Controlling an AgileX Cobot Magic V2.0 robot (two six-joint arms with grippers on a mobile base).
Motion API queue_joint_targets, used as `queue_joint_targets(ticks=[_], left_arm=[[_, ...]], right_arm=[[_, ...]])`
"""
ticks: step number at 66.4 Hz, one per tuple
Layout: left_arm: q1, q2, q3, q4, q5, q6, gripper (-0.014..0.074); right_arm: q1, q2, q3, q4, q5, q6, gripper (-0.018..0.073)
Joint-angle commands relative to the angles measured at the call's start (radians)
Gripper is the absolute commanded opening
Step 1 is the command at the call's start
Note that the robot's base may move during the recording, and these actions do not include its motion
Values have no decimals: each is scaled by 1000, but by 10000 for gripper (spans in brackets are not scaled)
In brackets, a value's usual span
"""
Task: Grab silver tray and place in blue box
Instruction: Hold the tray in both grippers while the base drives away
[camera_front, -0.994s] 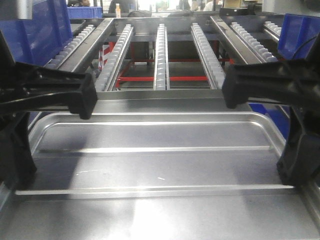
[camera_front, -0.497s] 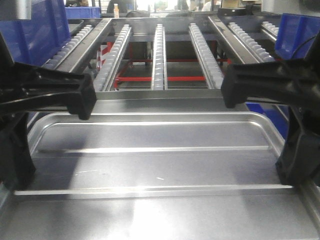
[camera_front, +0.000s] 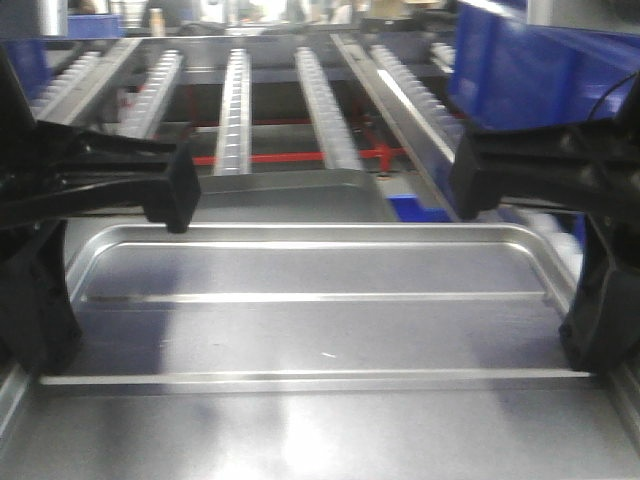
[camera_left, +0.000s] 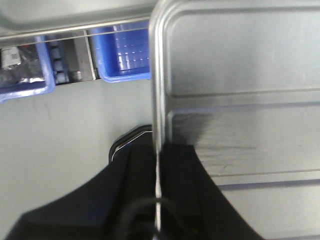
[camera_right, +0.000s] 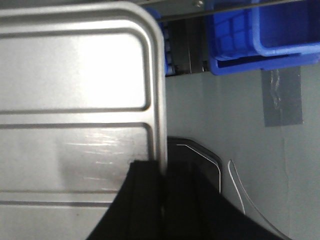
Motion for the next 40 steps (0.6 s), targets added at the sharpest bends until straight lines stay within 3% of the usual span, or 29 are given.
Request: queue_joint_targets(ticks=[1,40], left_arm=[[-7,-28,-25,25,-36,2,-15],[-7,-28,-25,25,-45,2,-15]], right_arm=[[-2,-26,-25,-47,-4,0,59],[-2,-26,-25,-47,-4,0,59]])
